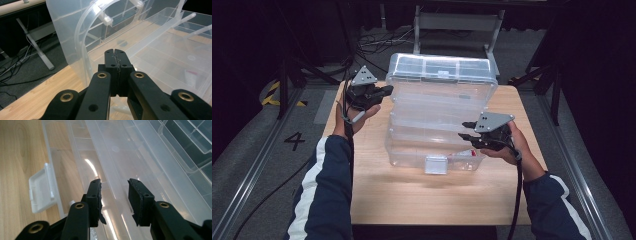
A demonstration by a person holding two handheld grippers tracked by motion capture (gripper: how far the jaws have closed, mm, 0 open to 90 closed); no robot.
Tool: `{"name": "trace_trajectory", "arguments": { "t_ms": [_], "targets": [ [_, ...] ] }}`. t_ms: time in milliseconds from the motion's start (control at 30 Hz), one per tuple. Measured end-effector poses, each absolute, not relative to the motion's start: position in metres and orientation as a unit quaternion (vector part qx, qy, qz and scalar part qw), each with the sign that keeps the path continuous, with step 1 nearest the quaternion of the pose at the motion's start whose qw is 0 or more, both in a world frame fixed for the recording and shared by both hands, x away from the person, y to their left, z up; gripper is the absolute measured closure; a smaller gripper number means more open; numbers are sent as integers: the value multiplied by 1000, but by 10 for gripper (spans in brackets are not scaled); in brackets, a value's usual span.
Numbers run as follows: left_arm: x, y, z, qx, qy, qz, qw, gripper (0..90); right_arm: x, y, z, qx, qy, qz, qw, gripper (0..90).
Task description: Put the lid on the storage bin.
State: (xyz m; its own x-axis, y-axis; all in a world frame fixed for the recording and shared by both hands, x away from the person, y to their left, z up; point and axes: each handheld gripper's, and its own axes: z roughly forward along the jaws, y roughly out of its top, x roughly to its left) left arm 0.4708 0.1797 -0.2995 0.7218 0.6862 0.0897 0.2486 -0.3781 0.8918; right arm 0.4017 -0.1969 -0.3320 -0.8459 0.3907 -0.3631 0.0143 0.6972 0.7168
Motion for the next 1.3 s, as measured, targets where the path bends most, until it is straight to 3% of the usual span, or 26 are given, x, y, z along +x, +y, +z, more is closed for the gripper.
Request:
{"name": "trace_trajectory", "arguments": {
  "t_ms": [500,733,967,1300],
  "targets": [
    [461,183,-310,801,282,220,480,900,388,-216,-333,122,883,391,232,586],
    [451,186,-317,806,274,213,479,900,369,-247,-329,150,860,409,264,558],
    [444,181,-326,810,265,203,483,900,373,-282,-333,208,842,416,274,541],
    [431,183,-334,816,254,197,480,900,379,-286,-339,232,833,420,276,515]
  ]
}}
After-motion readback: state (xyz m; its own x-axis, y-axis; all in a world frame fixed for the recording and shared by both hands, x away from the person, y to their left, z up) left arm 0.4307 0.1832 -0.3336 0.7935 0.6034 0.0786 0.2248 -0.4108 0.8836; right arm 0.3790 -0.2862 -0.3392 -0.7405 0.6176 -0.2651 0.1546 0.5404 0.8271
